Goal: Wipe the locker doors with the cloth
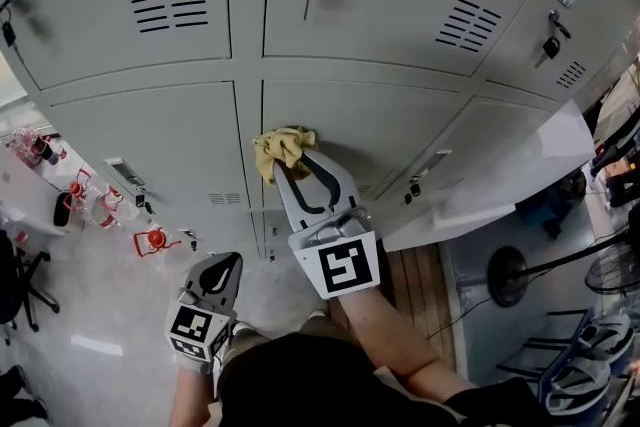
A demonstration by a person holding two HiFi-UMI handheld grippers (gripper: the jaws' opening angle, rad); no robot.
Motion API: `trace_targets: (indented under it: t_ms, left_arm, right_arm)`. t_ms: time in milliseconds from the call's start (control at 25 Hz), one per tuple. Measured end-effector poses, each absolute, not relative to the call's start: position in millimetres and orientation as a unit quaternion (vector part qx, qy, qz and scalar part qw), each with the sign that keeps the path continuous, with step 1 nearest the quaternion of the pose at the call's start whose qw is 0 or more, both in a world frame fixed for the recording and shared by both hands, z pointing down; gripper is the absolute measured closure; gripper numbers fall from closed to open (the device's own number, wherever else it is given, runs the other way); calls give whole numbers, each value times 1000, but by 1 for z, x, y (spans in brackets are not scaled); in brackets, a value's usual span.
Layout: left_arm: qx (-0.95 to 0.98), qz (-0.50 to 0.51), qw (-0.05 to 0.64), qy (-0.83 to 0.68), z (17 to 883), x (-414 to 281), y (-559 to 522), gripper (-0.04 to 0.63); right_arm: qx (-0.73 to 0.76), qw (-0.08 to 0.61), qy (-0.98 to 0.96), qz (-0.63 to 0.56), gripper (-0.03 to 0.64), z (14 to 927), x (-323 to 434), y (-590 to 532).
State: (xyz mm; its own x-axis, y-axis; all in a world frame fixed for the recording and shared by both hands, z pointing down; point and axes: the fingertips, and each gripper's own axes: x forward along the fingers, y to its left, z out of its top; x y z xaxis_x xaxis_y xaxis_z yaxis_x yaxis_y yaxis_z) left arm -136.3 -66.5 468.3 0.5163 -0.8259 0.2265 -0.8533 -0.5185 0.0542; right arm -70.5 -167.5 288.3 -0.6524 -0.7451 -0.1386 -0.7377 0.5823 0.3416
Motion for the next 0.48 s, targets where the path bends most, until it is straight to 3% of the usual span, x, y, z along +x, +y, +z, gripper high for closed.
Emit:
trace_targets:
  t_ms: [480]
  left_arm:
    - [862, 86, 79, -494, 467, -140, -61, 587]
  right_arm:
    - [396, 22, -900, -181, 507, 292, -86, -166]
